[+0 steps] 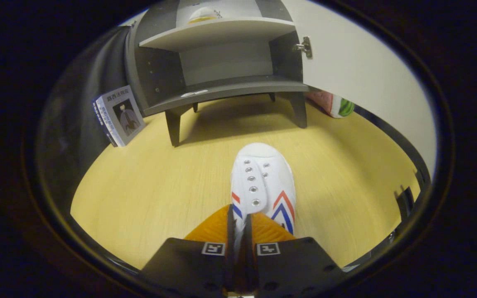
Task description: Open the shoe cabinet door, grab the shoes and put them into the shoe cabinet, then close the shoe cabinet door.
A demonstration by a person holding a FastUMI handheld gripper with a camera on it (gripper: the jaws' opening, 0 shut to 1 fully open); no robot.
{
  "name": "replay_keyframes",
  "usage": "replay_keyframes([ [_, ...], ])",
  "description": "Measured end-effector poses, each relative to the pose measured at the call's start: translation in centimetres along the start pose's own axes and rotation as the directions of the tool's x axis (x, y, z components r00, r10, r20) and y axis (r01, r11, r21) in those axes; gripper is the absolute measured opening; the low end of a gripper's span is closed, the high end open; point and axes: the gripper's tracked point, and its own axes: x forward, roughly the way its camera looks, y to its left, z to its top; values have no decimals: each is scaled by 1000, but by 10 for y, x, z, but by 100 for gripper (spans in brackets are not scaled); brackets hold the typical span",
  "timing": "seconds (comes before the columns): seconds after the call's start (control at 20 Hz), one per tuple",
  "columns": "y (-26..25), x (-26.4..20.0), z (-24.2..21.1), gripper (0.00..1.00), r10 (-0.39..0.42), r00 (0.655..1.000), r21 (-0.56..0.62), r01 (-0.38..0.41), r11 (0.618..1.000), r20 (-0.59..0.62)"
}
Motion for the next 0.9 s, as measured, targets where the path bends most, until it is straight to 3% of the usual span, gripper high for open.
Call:
replay_keyframes([
  [0.1,0,4,-2,4,4,1000,1,-4,1000,8],
  [0.35,1,-7,6,2,35,999,23,-36,999,13],
  [0.65,1,-31,54,2,62,995,-21,-60,998,81],
  [0.9,-3,-65,115,2,22,991,-15,-20,1000,133],
])
